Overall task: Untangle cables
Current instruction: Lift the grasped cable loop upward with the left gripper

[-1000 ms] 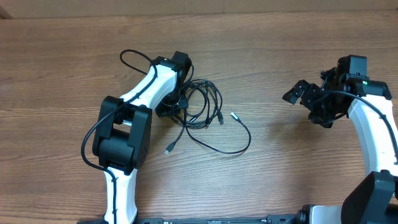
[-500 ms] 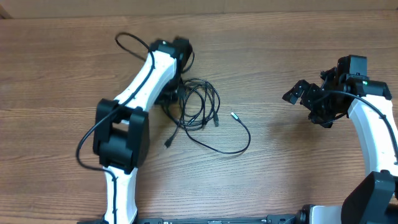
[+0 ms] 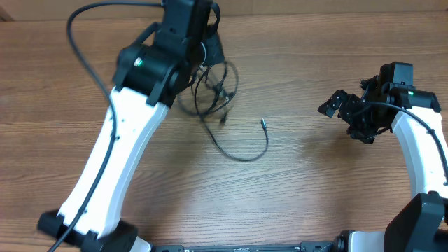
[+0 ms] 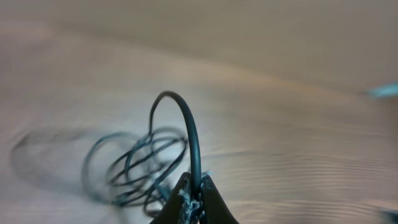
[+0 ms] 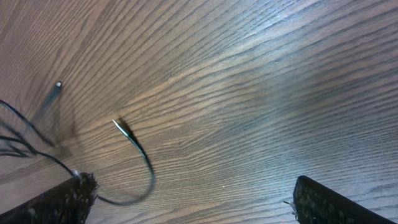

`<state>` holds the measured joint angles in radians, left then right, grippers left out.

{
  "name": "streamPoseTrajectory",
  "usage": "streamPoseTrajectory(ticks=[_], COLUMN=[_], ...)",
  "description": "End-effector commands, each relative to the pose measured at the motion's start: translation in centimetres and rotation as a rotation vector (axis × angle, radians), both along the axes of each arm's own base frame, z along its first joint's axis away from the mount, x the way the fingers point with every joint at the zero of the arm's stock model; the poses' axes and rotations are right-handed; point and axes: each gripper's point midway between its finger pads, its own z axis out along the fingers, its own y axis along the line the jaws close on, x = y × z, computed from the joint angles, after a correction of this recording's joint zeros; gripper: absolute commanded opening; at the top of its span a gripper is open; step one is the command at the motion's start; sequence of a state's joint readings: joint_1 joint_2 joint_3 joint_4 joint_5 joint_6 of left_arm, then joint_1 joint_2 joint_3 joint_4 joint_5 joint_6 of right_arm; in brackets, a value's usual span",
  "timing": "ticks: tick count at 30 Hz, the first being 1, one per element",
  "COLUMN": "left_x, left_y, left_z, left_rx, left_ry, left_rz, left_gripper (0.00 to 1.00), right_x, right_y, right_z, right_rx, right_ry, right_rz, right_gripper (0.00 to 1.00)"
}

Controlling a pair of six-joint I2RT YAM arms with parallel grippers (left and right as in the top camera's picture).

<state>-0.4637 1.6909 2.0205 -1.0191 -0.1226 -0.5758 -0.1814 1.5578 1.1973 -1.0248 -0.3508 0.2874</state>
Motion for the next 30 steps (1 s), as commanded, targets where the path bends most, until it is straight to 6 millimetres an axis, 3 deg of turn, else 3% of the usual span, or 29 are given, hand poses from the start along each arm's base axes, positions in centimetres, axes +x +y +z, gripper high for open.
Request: streamPoseTrajectory(ticks=[1,4,8,10,12,14,16,21,27,30], left_x=[-3.1,-5.2,-5.5,-4.7,-4.6,-5.6,-6.5,-6.2,-6.9,-7.3], left_y=[-3.7,-5.2,-5.0,-4.5,-5.8,-7.9,-8.9,-8.1,-7.7,-7.6], left_z=[7.4,10.6,11.9,11.4,10.4,9.7,9.5,8.3,6.6,6.0], left_rx=[-0.135,-0.235,-0.242,-0.228,-0.281,-0.311,-0.271,-0.177,-0.014,0.042], left_ry=[-0.193,-0.265,-0.308,-0.299,-0.242,-0.207,-0.234,-0.233,-0.261,-0.264], left_rz=[-0.27,-0.392,-0.394,-0.346,-0.364,-0.489,-0.606,-0.597,-0.713,-0.755], left_gripper=[0.04,0.04,0.04,0.04,0.04,0.04,0.04,0.04,0.04,0.04], right_x=[0.0,0.0,0.0,0.0,0.0,0.0,0.0,0.0,0.0,2.7], right_y=[-0.1,-0.1,-0.1,-0.1,-0.1,-0.1,-0.1,-0.1,-0.1,-0.4], right_z=[0.1,0.1,0.1,0.1,0.1,0.1,0.1,0.1,0.2,1.1], right_rx=[-0.01,-0.01,-0.01,-0.01,-0.01,-0.01,-0.01,-0.01,-0.009,-0.014], right_ry=[-0.005,-0.005,-0.005,-0.005,-0.005,-0.005,-0.005,-0.005,-0.006,-0.122], right_rz=[-0.004,-0.004,-0.004,-0.004,-0.004,-0.004,-0.004,-0.004,-0.004,-0.019], right_gripper=[1.0,1.0,1.0,1.0,1.0,1.0,1.0,1.0,1.0,1.0])
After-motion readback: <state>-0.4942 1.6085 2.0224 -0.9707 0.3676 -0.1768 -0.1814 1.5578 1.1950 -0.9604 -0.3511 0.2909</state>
